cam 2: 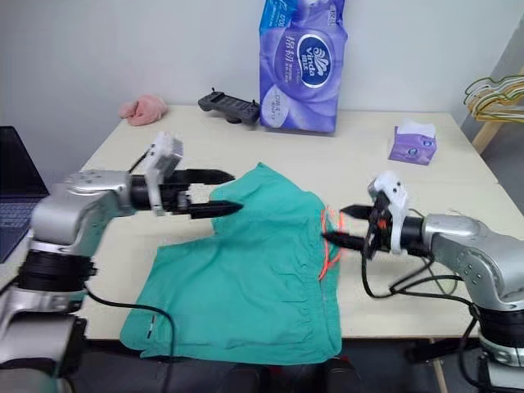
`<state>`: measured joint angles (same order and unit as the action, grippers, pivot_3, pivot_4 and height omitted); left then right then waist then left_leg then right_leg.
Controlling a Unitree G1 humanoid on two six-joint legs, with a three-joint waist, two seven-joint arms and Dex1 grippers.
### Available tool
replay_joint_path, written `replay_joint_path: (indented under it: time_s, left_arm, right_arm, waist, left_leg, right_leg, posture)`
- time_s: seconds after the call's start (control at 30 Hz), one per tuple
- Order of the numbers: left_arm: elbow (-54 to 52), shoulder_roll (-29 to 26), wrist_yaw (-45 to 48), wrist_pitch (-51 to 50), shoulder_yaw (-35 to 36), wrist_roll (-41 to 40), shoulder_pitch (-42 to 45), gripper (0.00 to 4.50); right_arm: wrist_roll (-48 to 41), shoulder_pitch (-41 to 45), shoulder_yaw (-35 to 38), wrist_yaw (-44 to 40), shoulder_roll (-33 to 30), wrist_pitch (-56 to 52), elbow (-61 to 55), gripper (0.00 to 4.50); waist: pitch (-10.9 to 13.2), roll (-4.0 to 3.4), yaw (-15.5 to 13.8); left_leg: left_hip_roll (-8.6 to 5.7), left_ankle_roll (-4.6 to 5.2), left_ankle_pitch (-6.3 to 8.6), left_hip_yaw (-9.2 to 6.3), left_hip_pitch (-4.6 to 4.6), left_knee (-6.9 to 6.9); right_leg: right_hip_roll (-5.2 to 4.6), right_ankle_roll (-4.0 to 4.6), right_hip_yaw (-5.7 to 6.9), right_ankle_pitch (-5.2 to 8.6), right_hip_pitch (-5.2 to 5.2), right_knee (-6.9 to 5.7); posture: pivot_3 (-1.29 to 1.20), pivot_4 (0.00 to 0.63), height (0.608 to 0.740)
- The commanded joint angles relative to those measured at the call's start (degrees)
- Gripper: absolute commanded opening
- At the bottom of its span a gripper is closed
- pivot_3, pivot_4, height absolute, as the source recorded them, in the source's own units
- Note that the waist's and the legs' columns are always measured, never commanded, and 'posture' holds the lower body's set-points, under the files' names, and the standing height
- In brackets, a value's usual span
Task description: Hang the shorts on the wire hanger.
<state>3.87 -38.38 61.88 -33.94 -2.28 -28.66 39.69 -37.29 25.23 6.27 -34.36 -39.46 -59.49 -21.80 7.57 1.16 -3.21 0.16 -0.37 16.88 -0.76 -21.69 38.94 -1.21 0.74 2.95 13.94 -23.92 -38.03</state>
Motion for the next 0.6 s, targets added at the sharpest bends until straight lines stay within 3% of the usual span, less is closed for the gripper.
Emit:
replay_joint_path:
  time_s: [0.03, 0.2, 0.4, 0.6]
  left_arm:
    - [-6.3, 7.2, -7.5, 5.6, -1.3, 2.8, -2.9, 4.49]
    - [-8.2, 14.6, -8.7, 10.9, -9.5, 8.4, -4.6, 4.49]
    - [-3.2, 22.5, -8.7, 16.0, -16.8, 13.6, -2.9, 4.49]
    - [0.9, 25.6, -6.7, 20.1, -21.6, 17.7, -3.0, 4.49]
  right_arm:
    - [10.9, -1.6, 2.1, 11.6, 0.4, 6.0, 1.5, 4.50]
    - [18.0, -7.5, 3.7, 17.1, -0.4, 8.8, 2.6, 4.50]
    - [17.8, -13.3, 9.6, 15.8, -3.3, 2.9, 2.5, 4.50]
    - [17.3, -14.7, 13.7, 14.3, -5.8, -3.6, 5.1, 4.50]
  waist:
    - [0.0, -0.04, 0.1]
    - [-0.1, 0.01, 0.1]
    - [-0.3, -0.22, 0.6]
    - [-0.5, -0.34, 2.3]
  left_leg:
    - [-0.04, 0.00, 0.00, 0.07, -0.10, 0.00]
    - [-0.35, -0.02, -0.02, 0.22, -0.20, 0.02]
    - [-0.47, 0.14, -0.06, 0.69, 0.00, 0.04]
    - [-0.48, 0.32, -0.17, 0.93, 0.05, 0.05]
  right_leg:
    - [-0.04, -0.01, -0.09, -0.01, -0.15, -0.04]
    - [-0.18, -0.13, -0.45, -0.10, -0.22, -0.04]
    - [0.01, -0.38, -0.89, -0.24, -0.16, -0.02]
    - [0.09, -0.49, -1.15, -0.31, -0.07, -0.05]
  posture:
    - [0.06, 0.071, 0.740]
    - [0.03, 0.059, 0.740]
    - [-0.01, 0.051, 0.740]
    - [-0.02, 0.049, 0.740]
